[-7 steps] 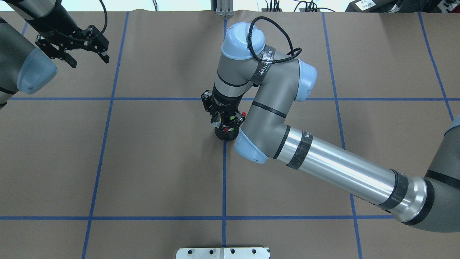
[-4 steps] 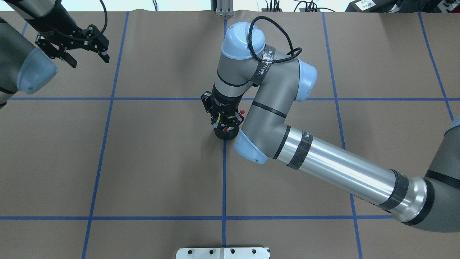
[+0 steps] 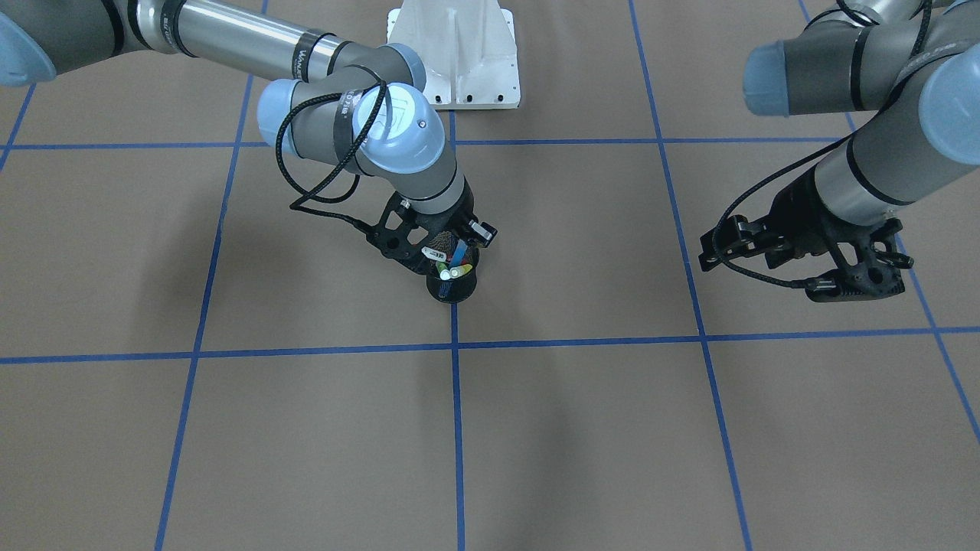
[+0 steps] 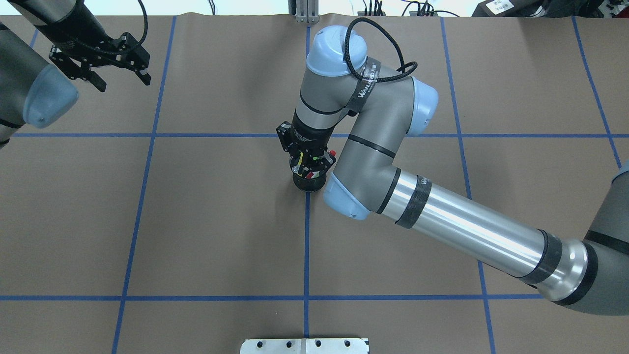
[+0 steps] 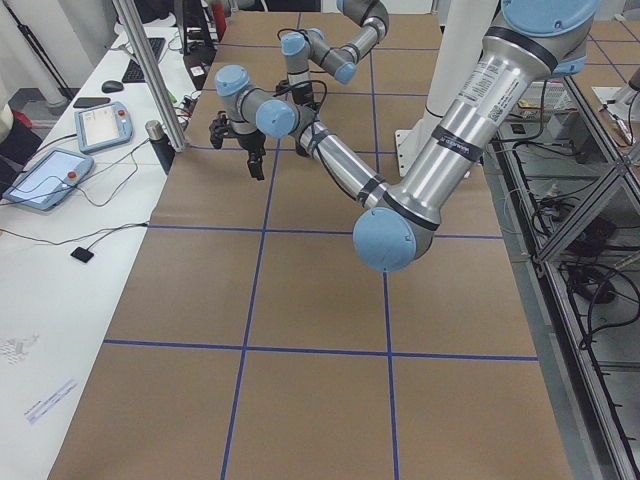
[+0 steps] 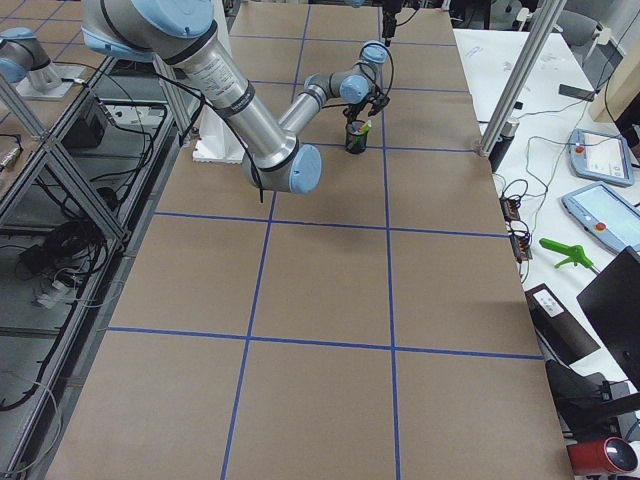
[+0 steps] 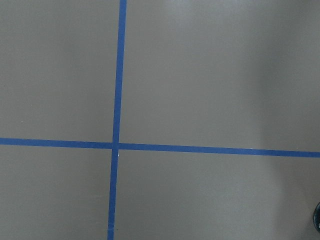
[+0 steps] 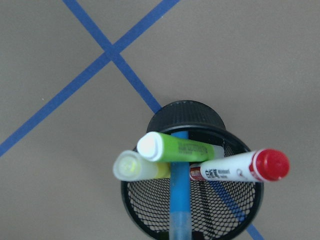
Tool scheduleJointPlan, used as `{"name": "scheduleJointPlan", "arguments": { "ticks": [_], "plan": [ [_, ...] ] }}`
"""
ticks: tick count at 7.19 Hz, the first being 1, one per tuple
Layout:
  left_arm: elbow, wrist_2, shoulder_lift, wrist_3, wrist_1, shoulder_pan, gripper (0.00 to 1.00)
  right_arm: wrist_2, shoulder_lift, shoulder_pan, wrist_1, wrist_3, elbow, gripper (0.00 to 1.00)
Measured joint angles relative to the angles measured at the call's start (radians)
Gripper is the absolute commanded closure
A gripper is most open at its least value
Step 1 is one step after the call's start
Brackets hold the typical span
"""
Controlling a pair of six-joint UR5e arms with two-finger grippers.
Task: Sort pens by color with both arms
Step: 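Close the right gripper on the blue pen, then lift the blue pen with the right gripper while the left arm moves in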
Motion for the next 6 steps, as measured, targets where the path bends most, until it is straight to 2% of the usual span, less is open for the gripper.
{"name": "scheduleJointPlan", "arguments": {
  "ticks": [6],
  "plan": [
    [0.020, 0.004, -0.138, -0.215, -0.004, 0.059, 0.00, 0.158, 0.004, 0.078, -0.009, 0.058, 0.061, 0.93]
  ]
}}
